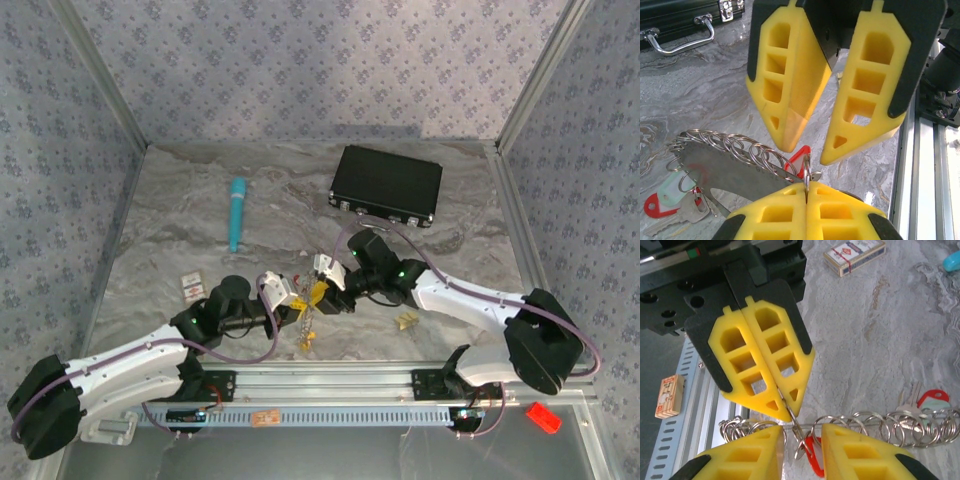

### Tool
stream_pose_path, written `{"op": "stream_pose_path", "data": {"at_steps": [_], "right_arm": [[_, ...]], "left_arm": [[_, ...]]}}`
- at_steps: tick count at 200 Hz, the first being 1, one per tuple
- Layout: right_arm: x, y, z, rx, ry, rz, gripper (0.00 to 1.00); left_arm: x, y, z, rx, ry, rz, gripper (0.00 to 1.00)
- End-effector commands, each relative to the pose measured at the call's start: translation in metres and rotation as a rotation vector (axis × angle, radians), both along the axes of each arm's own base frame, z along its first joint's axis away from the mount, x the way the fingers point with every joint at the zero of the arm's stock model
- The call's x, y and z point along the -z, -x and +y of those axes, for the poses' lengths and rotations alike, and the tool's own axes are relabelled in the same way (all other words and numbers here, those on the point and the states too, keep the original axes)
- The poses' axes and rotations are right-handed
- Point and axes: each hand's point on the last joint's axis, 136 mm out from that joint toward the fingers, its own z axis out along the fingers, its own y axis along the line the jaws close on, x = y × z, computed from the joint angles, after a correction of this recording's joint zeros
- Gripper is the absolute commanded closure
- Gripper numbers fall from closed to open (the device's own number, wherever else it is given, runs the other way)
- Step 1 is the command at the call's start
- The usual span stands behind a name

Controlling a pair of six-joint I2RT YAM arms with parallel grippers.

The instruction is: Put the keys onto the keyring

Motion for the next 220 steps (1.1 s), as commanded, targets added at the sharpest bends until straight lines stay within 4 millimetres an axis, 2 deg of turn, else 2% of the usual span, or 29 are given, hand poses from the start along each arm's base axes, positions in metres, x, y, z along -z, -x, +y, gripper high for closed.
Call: {"op": "stream_pose_path", "data": {"at_steps": [1, 50, 81, 91, 106, 127, 166, 220], "right_arm": [[-0.004, 0.003, 0.006, -0.028, -0.033, 0.022, 0.75], [0.002, 0.004, 0.008, -0.040, -0.023, 0.037, 0.81], [0.000, 0.005, 0.009, -0.049, -0.025, 0.038, 1.00], [-0.001, 0.006, 0.009, -0.062, -0.017, 0.035, 1.00], [0.000, 0.009, 0.007, -0.079, 0.010, 0.025, 1.00], [0.002, 0.013, 0.003, -0.110, 0.070, 0.000, 1.00], [0.006, 0.022, -0.002, -0.175, 0.165, -0.025, 1.00], [0.003, 0.026, 0.006, -0.230, 0.186, -0.051, 1.00]], "left_arm": [[-0.013, -0.001, -0.003, 0.016, 0.042, -0.055, 1.00], [-0.014, -0.001, -0.003, 0.012, 0.048, -0.060, 1.00], [-0.014, -0.002, -0.003, 0.007, 0.047, -0.060, 1.00], [-0.013, -0.005, -0.002, -0.012, 0.038, -0.057, 1.00], [-0.010, -0.008, 0.000, -0.031, 0.014, -0.053, 0.89], [-0.010, -0.006, 0.000, -0.015, -0.006, -0.051, 0.83], [-0.012, -0.002, -0.003, 0.023, -0.017, -0.052, 0.83], [-0.014, 0.005, -0.009, 0.080, -0.024, -0.039, 0.82]]}}
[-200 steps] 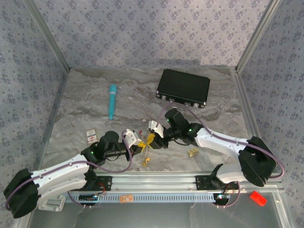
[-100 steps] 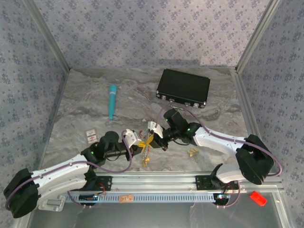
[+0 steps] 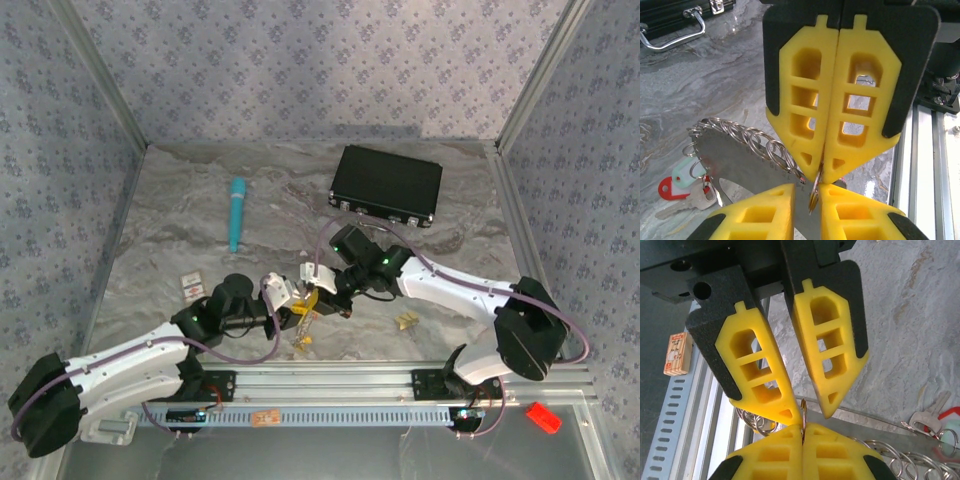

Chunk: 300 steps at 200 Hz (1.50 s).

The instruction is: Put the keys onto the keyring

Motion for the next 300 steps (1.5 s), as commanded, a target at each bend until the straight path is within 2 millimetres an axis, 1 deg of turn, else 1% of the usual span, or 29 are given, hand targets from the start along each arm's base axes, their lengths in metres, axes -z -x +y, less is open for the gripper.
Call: {"op": "stream_pose_path", "data": {"at_steps": [1, 14, 32, 44, 48, 58, 70, 80, 101, 115, 146, 196, 216, 265, 279, 300], "right_arm": [[-0.004, 0.009, 0.002, -0.059, 0.014, 0.000, 1.00], [-0.005, 0.009, 0.003, -0.062, 0.013, -0.002, 1.00], [-0.007, 0.008, 0.003, -0.054, 0.007, 0.000, 1.00], [-0.007, 0.003, 0.001, -0.016, -0.002, -0.002, 1.00], [-0.007, 0.002, 0.000, -0.003, -0.009, 0.003, 0.95], [-0.012, -0.002, -0.003, 0.038, -0.041, 0.005, 0.79], [-0.016, -0.006, -0.008, 0.091, -0.080, 0.009, 0.70], [-0.019, -0.008, -0.011, 0.136, -0.111, 0.012, 0.65], [-0.014, -0.008, -0.017, 0.209, -0.133, 0.024, 0.63], [-0.007, -0.010, -0.020, 0.247, -0.137, 0.025, 0.63], [-0.001, -0.013, -0.016, 0.274, -0.135, 0.027, 0.63], [0.001, -0.021, -0.010, 0.286, -0.133, 0.019, 0.65], [0.003, -0.021, -0.010, 0.286, -0.125, 0.022, 0.70], [0.001, -0.013, -0.007, 0.243, -0.135, 0.048, 0.87], [0.004, -0.009, -0.006, 0.222, -0.129, 0.065, 0.92], [0.008, -0.004, -0.006, 0.198, -0.116, 0.084, 0.93]], "left_arm": [[-0.018, 0.001, -0.008, 0.043, 0.026, -0.033, 0.82], [-0.018, 0.003, -0.009, 0.056, 0.025, -0.034, 0.86], [-0.018, 0.003, -0.008, 0.061, 0.023, -0.037, 0.95], [-0.020, 0.003, -0.009, 0.062, 0.028, -0.043, 1.00], [-0.020, 0.003, -0.008, 0.062, 0.030, -0.044, 1.00], [-0.020, 0.003, -0.008, 0.059, 0.035, -0.046, 1.00], [-0.020, 0.002, -0.008, 0.054, 0.042, -0.050, 1.00], [-0.019, 0.001, -0.008, 0.048, 0.048, -0.054, 1.00], [-0.022, -0.001, -0.009, 0.038, 0.072, -0.072, 1.00], [-0.022, -0.002, -0.008, 0.031, 0.078, -0.082, 1.00], [-0.025, -0.002, -0.009, 0.029, 0.098, -0.091, 1.00], [-0.027, 0.000, -0.007, 0.025, 0.114, -0.093, 1.00], [-0.026, 0.000, -0.006, 0.026, 0.113, -0.095, 1.00], [-0.027, -0.001, -0.005, 0.020, 0.116, -0.103, 1.00], [-0.027, -0.001, -0.005, 0.019, 0.117, -0.106, 1.00], [-0.028, -0.002, -0.005, 0.018, 0.121, -0.112, 1.00]]}}
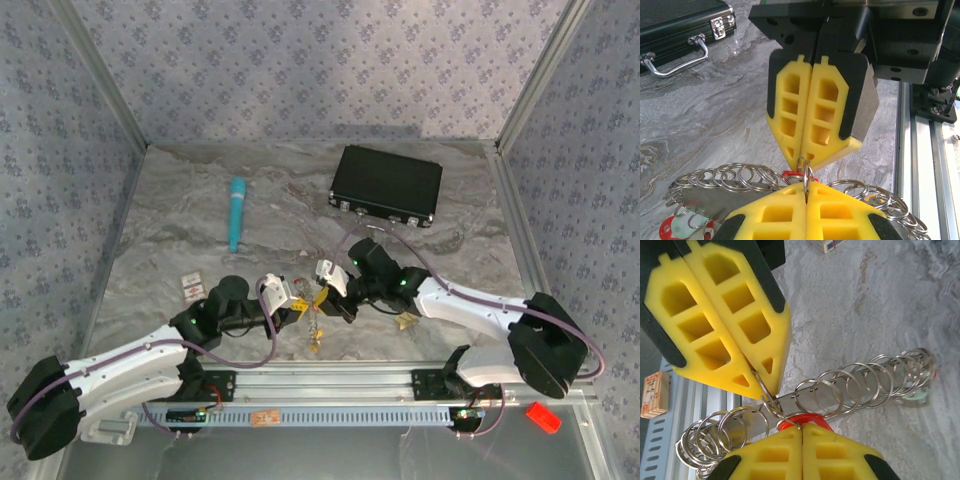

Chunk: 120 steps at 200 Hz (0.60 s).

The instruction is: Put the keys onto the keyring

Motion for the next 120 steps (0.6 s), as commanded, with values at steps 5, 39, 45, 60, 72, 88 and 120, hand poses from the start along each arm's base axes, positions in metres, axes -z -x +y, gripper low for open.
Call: {"op": "stream_pose_path", "data": {"at_steps": [5, 39, 45, 60, 72, 88, 120], "right_arm": [[-0.004, 0.008, 0.006, -0.056, -0.010, 0.014, 0.93], [-0.011, -0.003, -0.008, -0.017, -0.021, -0.081, 0.79], [-0.014, -0.005, -0.010, -0.011, -0.026, -0.106, 0.76], [-0.020, -0.009, -0.014, -0.007, -0.042, -0.157, 0.70], [-0.024, -0.009, -0.014, -0.017, -0.056, -0.169, 0.68], [-0.025, -0.008, -0.010, -0.038, -0.060, -0.168, 0.67], [-0.026, -0.006, -0.002, -0.074, -0.068, -0.157, 0.67]], "left_arm": [[-0.017, -0.002, -0.003, 0.002, 0.059, -0.045, 1.00], [-0.015, 0.000, -0.003, 0.009, 0.059, -0.044, 1.00], [-0.016, 0.000, -0.003, 0.009, 0.062, -0.048, 1.00], [-0.016, 0.000, -0.003, 0.012, 0.064, -0.050, 1.00], [-0.015, 0.000, -0.003, 0.012, 0.066, -0.051, 1.00], [-0.016, 0.001, -0.004, 0.018, 0.069, -0.053, 1.00], [-0.015, 0.002, -0.004, 0.024, 0.066, -0.050, 1.00]]}}
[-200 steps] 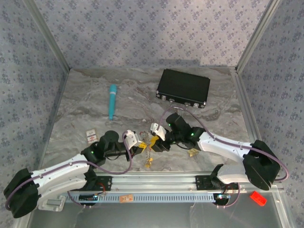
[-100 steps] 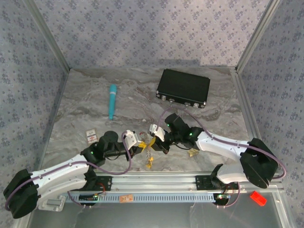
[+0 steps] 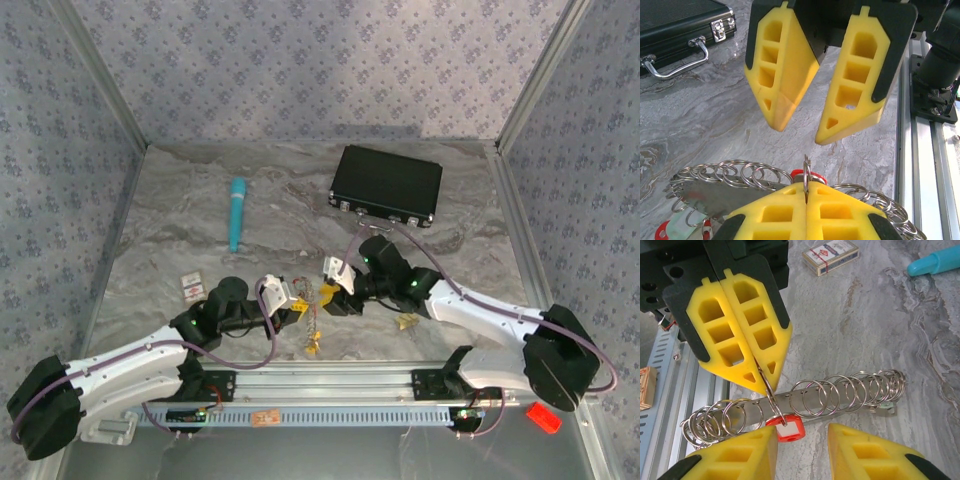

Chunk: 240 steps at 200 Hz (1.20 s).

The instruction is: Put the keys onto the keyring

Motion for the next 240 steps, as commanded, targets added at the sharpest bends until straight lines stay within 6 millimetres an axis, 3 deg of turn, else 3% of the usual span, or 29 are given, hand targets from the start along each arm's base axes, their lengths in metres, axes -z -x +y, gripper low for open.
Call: {"op": "stream_pose_path", "data": {"at_steps": [1, 55, 136, 184, 216, 240], "right_arm": [[-0.007, 0.003, 0.009, -0.055, -0.018, -0.016, 0.67], [-0.005, 0.006, 0.019, -0.084, -0.022, 0.004, 0.73], [0.006, 0.013, 0.018, -0.108, 0.018, 0.058, 0.97], [0.007, 0.020, 0.024, -0.140, 0.022, 0.091, 0.94], [-0.001, 0.014, 0.017, -0.105, -0.006, 0.051, 0.80], [-0.008, 0.011, 0.015, -0.090, -0.036, 0.020, 0.76]], "left_arm": [[-0.016, 0.002, -0.004, 0.023, 0.055, -0.043, 1.00], [-0.016, 0.002, -0.004, 0.027, 0.055, -0.045, 1.00], [-0.025, 0.003, -0.005, 0.037, 0.085, -0.067, 1.00], [-0.027, 0.001, -0.006, 0.035, 0.086, -0.083, 1.00], [-0.022, 0.001, -0.005, 0.032, 0.077, -0.076, 1.00], [-0.020, 0.002, -0.007, 0.042, 0.072, -0.070, 1.00]]}}
